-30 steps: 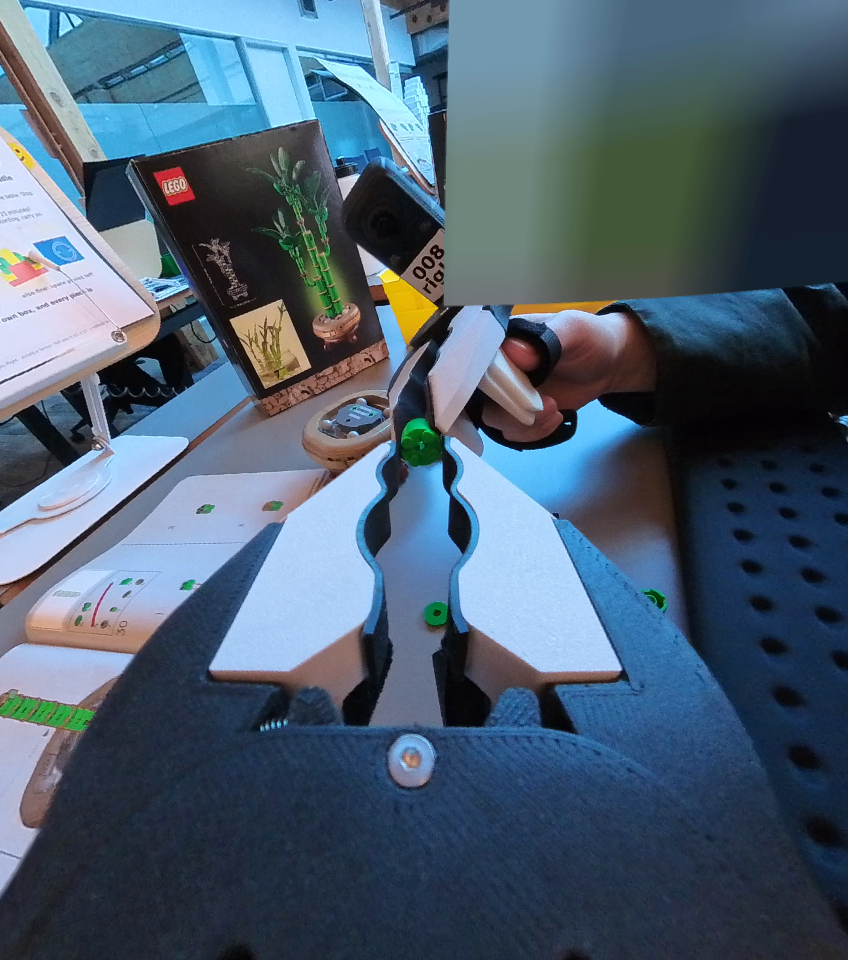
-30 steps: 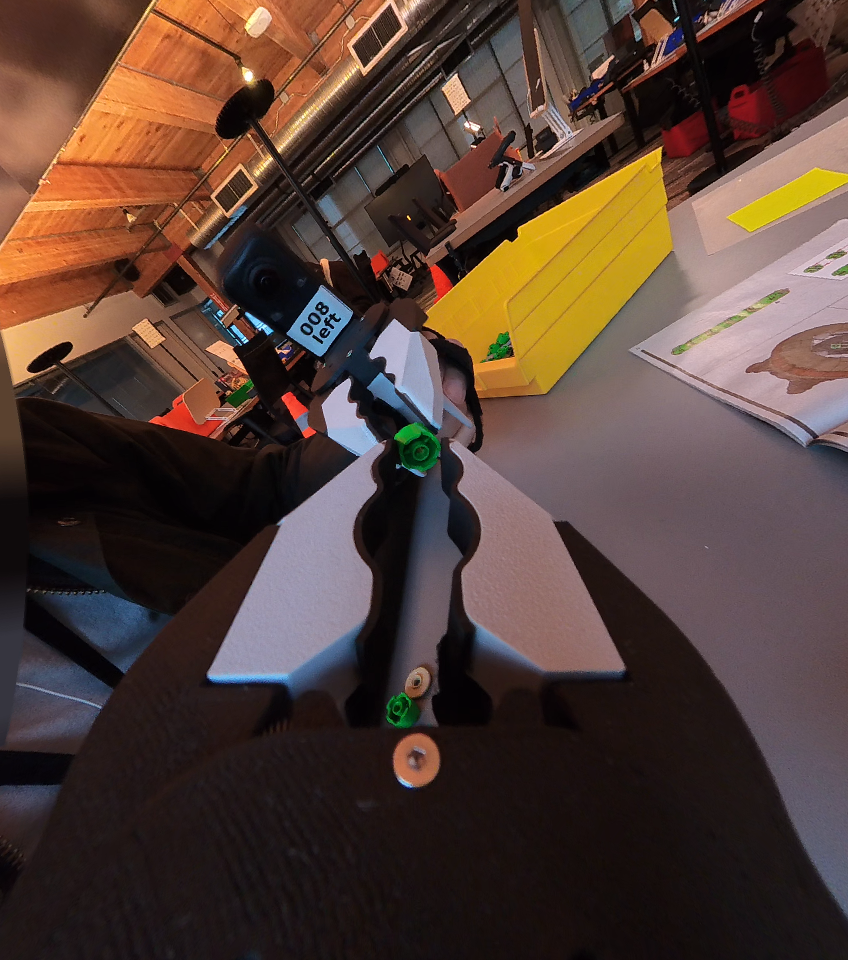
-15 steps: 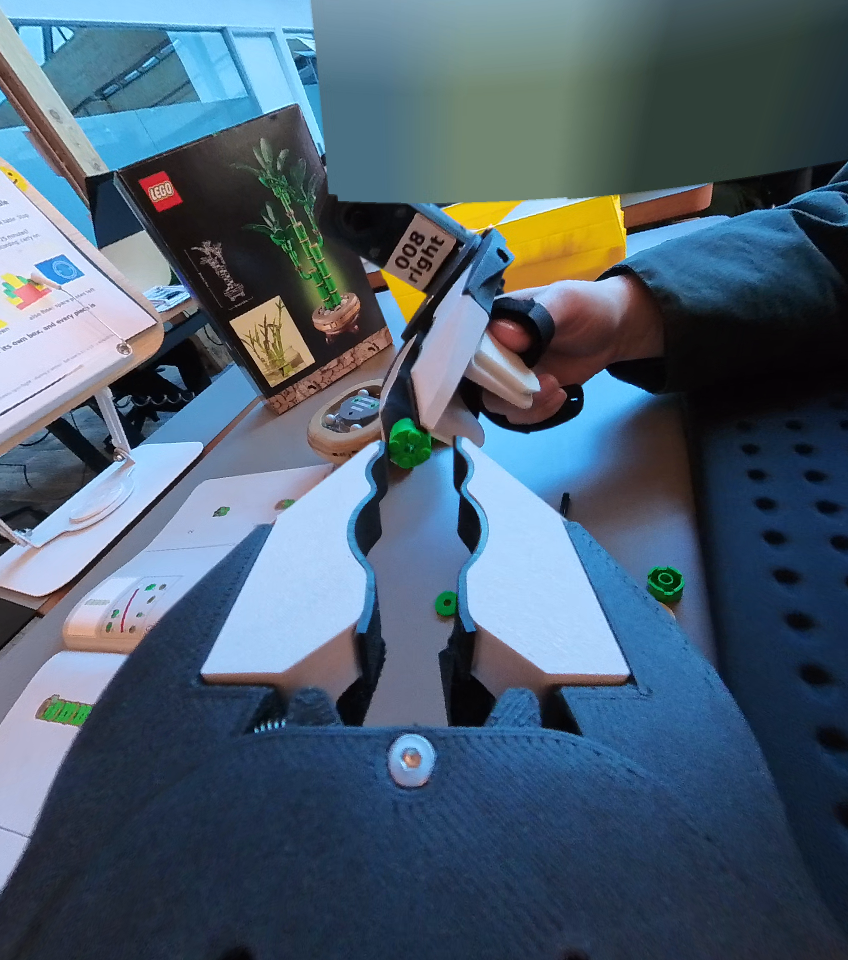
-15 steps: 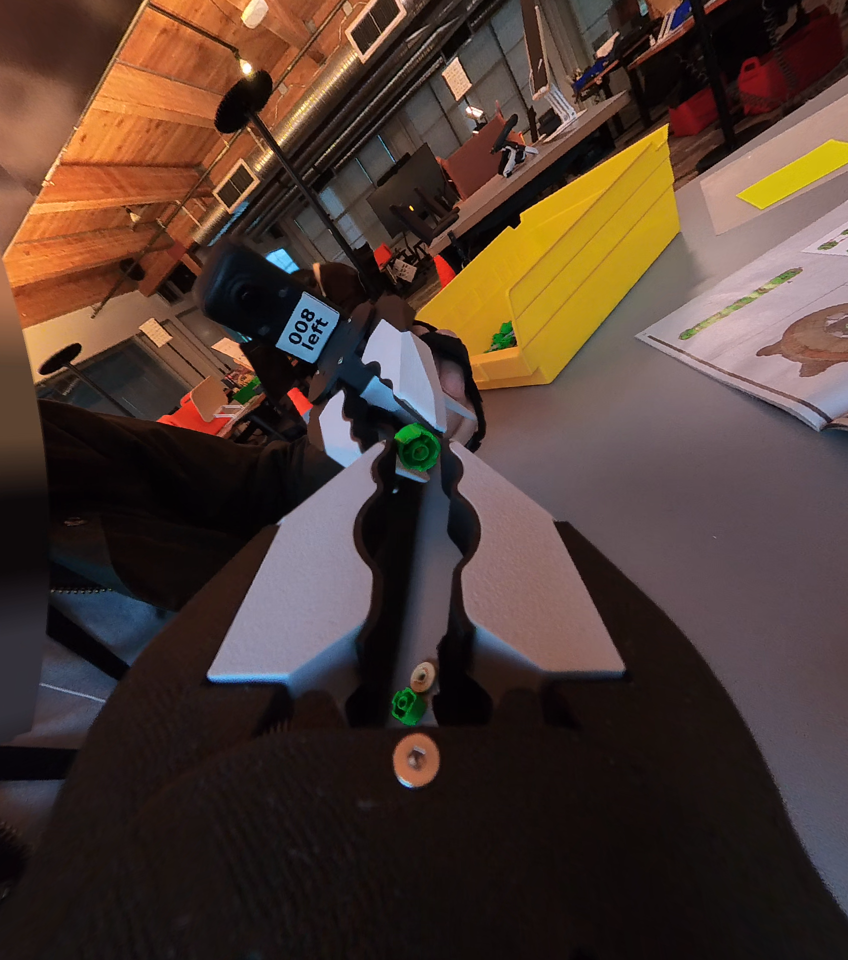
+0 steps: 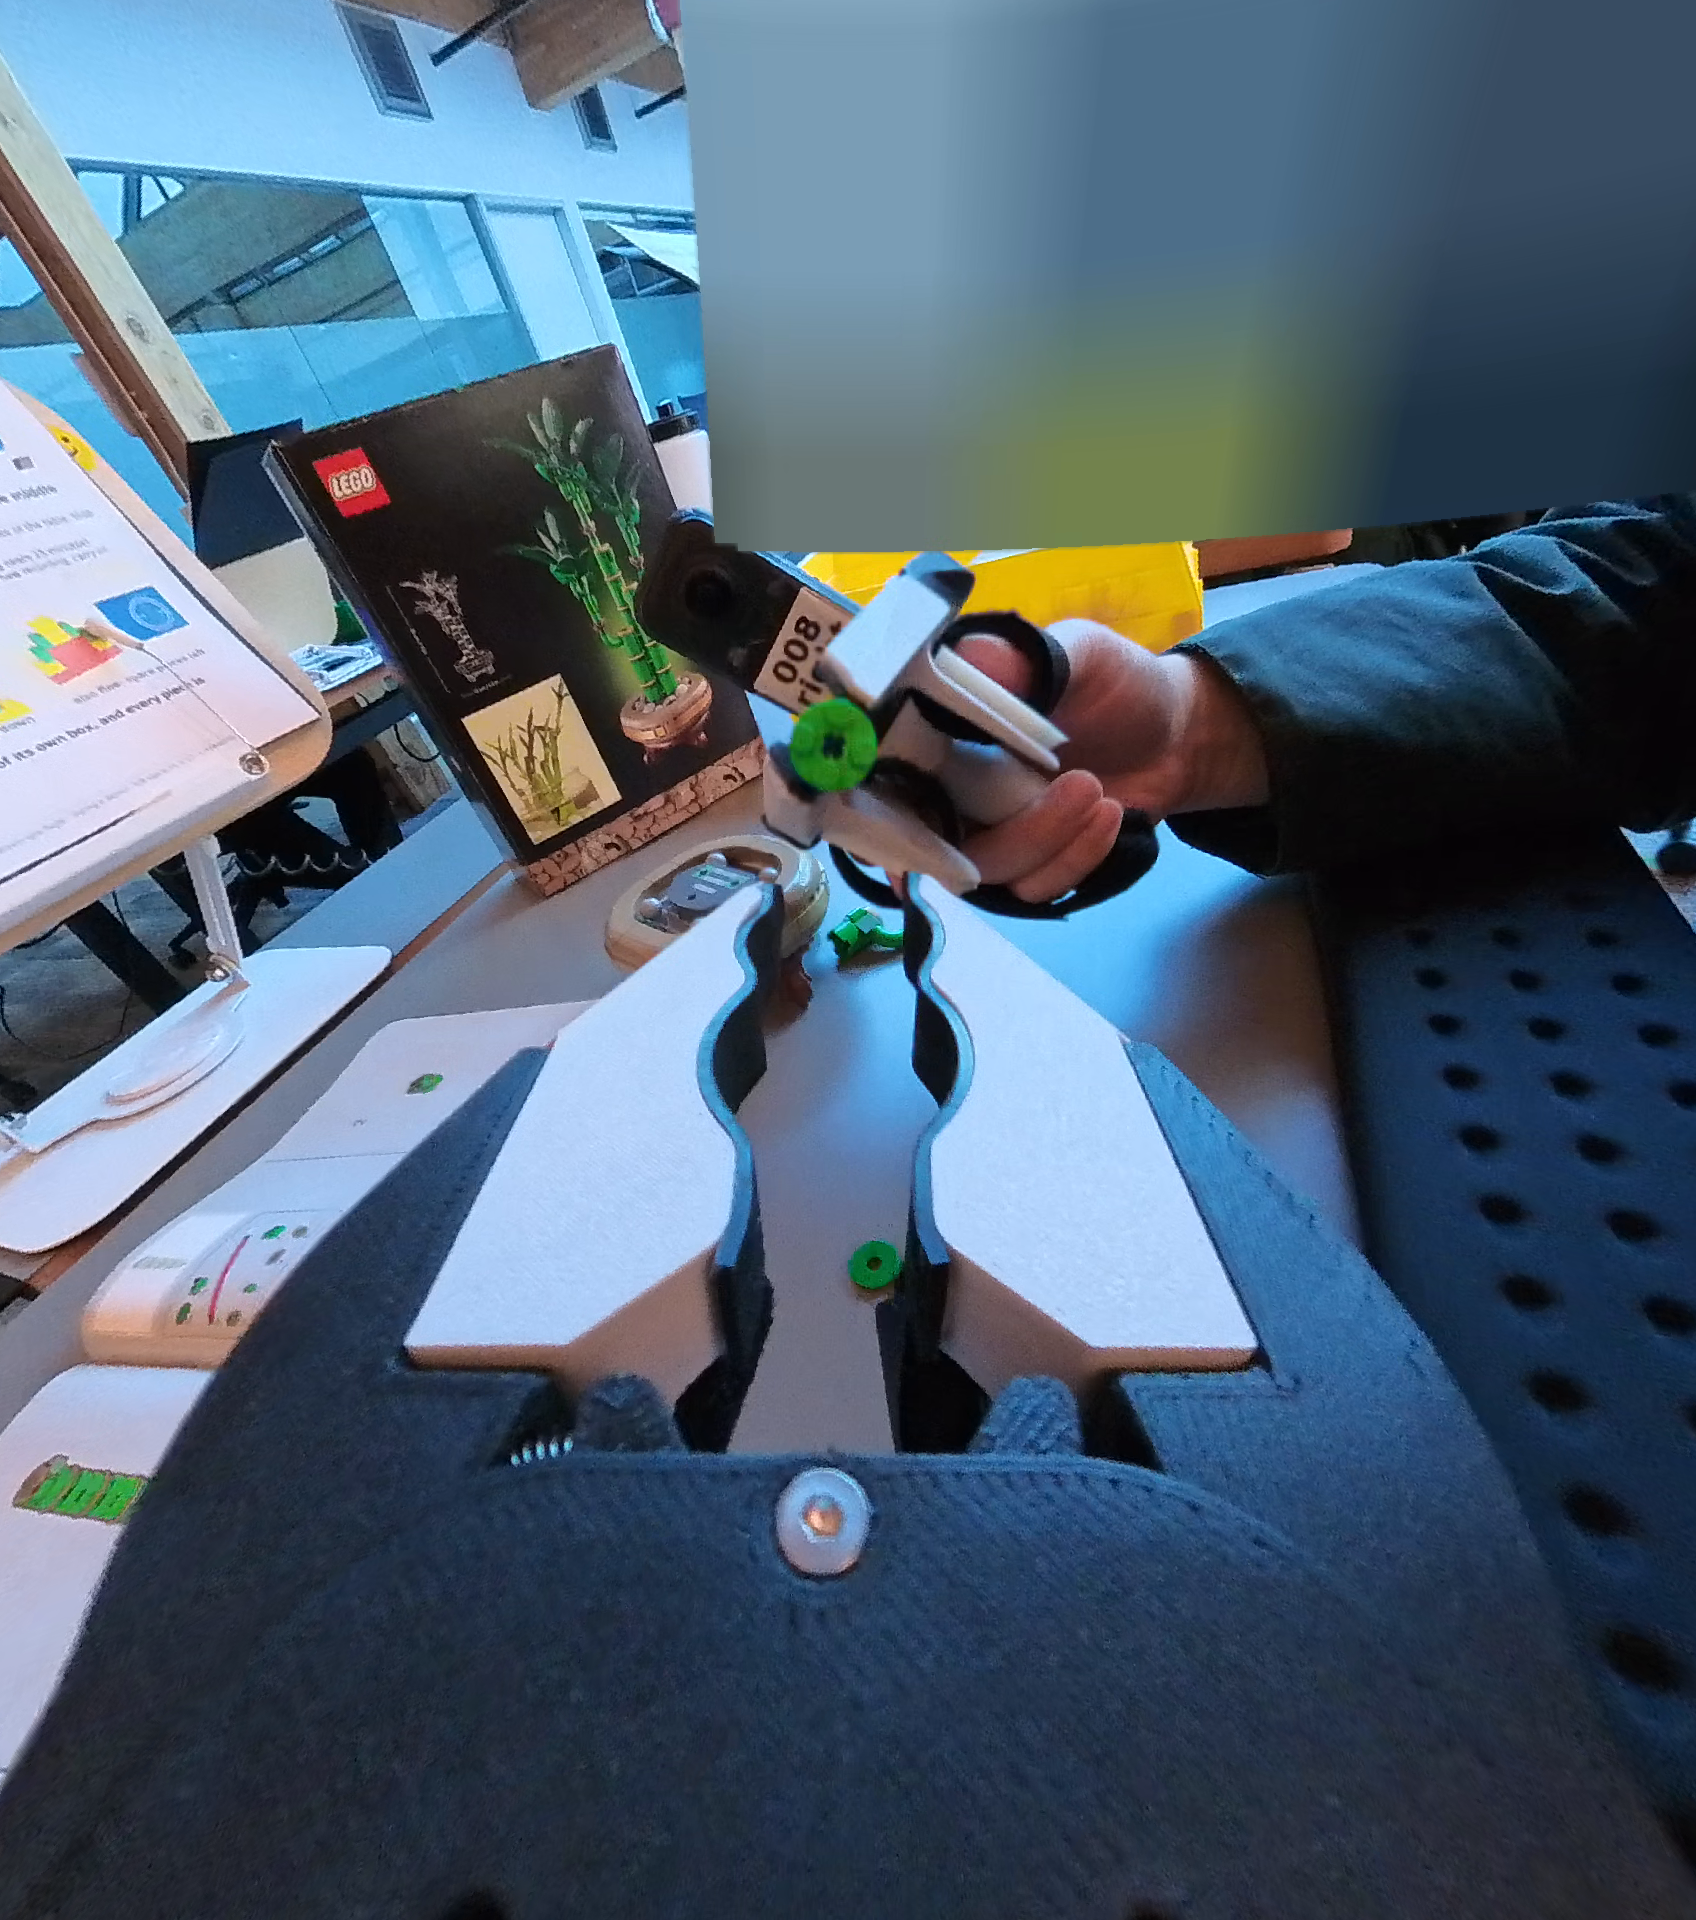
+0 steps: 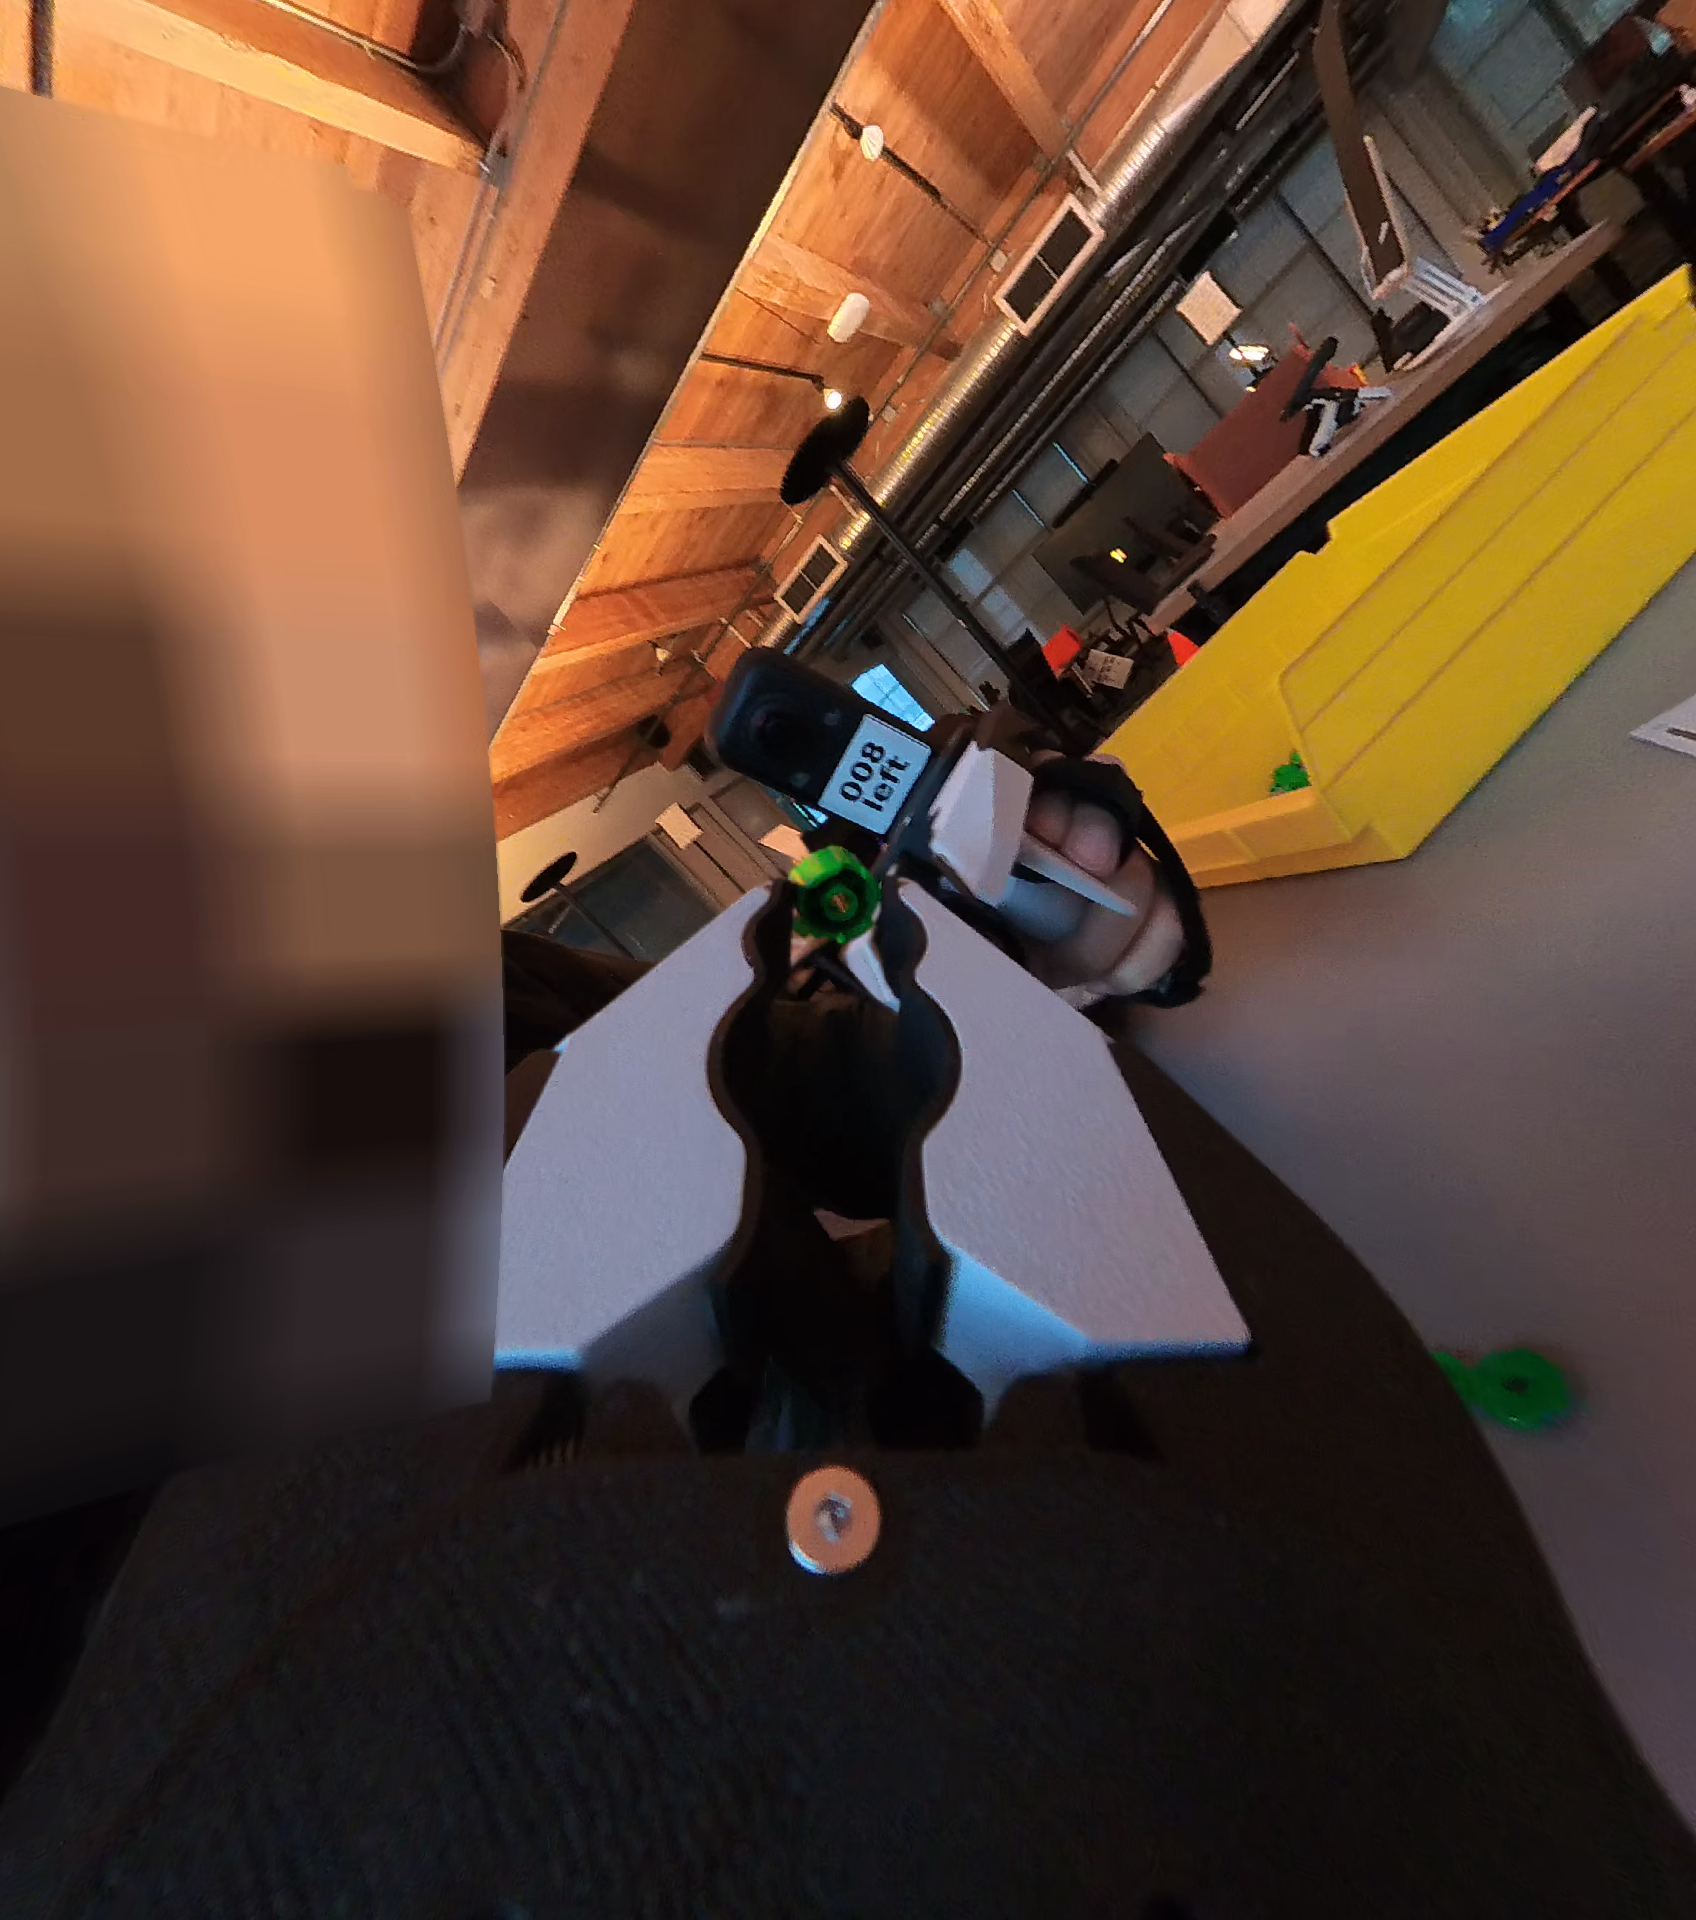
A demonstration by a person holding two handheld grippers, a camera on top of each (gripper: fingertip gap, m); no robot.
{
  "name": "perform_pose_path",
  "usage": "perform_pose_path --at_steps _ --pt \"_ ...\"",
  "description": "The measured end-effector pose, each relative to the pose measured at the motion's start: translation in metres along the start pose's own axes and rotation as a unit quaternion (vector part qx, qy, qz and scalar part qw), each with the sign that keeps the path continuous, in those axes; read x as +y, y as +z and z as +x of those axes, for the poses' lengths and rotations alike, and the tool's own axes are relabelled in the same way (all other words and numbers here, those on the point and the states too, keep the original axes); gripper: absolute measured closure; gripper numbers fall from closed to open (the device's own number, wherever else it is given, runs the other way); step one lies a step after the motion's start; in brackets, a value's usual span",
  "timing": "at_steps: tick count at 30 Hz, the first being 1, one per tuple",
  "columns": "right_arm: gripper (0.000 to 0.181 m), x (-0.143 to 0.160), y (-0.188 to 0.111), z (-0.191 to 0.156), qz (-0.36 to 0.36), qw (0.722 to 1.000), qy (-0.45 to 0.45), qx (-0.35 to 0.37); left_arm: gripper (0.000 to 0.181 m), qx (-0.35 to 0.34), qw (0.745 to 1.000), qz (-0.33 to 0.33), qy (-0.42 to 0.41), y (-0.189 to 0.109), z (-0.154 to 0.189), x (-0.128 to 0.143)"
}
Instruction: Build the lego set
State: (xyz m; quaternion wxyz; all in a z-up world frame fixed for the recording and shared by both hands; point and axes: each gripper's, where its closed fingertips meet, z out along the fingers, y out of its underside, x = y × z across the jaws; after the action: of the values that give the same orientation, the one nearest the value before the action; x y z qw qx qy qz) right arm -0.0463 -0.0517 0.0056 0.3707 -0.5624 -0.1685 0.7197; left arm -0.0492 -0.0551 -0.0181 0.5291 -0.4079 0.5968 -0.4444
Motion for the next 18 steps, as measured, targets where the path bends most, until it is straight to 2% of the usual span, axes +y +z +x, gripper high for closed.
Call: perform_pose_path --at_steps 1,9,18 --pt "0.166 0.002 0.001 0.003 -0.006 1.0 -0.005 0.01 0.16 -0.002 1.0 -0.001 0.003 0.0 0.0 0.0" --pt "0.166 0.007 -0.001 0.02 -0.021 0.997 -0.024 0.066 0.159 -0.015 0.999 -0.029 0.03 0.004 0.0 0.009" --pt "0.166 0.015 -0.001 0.034 -0.057 0.985 -0.088 0.134 0.166 -0.032 0.998 -0.044 0.035 0.004 -0.006 0.014"
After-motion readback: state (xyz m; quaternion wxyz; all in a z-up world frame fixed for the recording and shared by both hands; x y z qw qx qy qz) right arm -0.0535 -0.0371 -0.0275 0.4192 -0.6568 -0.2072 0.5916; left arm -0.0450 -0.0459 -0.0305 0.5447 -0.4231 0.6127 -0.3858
